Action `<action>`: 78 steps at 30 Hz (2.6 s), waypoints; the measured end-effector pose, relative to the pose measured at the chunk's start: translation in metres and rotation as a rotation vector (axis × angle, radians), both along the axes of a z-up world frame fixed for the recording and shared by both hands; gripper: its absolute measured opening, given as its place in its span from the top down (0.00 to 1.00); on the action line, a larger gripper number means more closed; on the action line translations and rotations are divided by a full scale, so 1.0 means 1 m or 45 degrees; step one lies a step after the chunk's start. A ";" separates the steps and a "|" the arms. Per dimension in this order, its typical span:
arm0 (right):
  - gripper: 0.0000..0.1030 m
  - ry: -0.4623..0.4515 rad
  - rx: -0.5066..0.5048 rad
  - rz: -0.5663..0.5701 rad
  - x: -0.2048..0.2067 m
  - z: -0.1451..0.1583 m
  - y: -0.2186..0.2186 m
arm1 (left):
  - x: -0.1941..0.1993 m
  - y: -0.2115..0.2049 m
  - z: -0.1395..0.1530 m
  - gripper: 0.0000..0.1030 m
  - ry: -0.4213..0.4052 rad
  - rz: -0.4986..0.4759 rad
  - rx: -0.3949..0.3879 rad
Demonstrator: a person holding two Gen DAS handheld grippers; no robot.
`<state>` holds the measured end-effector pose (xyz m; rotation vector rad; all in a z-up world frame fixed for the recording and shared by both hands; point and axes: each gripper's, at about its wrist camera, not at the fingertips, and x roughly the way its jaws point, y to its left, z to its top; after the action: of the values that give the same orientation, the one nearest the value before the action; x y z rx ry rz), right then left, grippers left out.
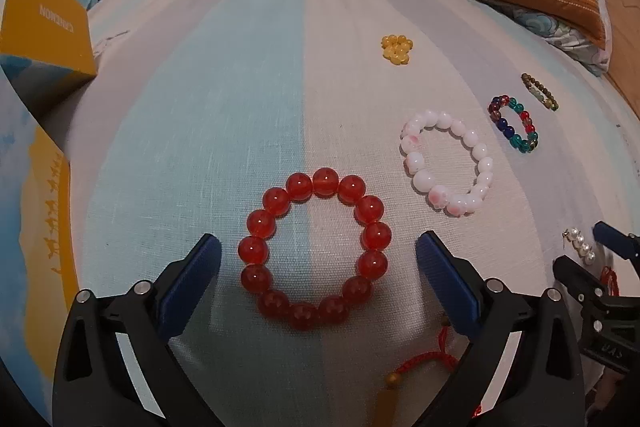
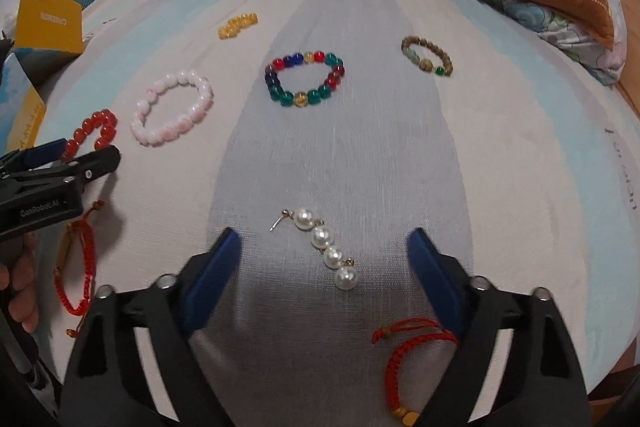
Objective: Organize jewelry
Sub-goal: 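Grasp the red bead bracelet with the left tool while the right tool grasps the pearl string, then carry both items into the white box and open both tools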
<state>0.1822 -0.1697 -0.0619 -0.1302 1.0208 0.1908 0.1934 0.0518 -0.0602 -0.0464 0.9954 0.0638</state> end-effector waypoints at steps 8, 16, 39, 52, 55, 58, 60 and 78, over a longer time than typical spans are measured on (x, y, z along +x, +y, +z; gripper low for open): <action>0.64 0.009 0.034 0.024 -0.003 0.001 0.001 | -0.008 0.006 0.005 0.50 -0.017 0.007 -0.040; 0.90 -0.015 0.028 0.015 -0.005 0.004 0.000 | -0.013 0.008 0.012 0.76 -0.028 0.003 -0.094; 0.90 -0.136 0.086 -0.001 -0.021 0.036 -0.010 | -0.033 0.008 0.045 0.87 -0.137 -0.005 -0.105; 0.90 -0.195 0.111 -0.018 -0.027 0.050 -0.015 | -0.051 0.002 0.077 0.87 -0.246 -0.027 -0.109; 0.90 -0.204 0.111 -0.025 -0.027 0.052 -0.015 | -0.053 0.003 0.080 0.87 -0.254 -0.023 -0.104; 0.90 -0.209 0.115 -0.030 -0.028 0.055 -0.014 | -0.053 0.004 0.083 0.87 -0.254 -0.018 -0.107; 0.90 -0.210 0.117 -0.033 -0.029 0.059 -0.013 | -0.055 0.003 0.089 0.87 -0.257 -0.020 -0.103; 0.90 -0.287 0.185 0.040 -0.058 0.144 0.051 | -0.114 0.038 0.168 0.87 -0.344 0.001 -0.096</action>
<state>0.1238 -0.1189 0.0822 -0.0349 0.7779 0.2719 0.0795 0.0899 0.1078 -0.1214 0.7274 0.0202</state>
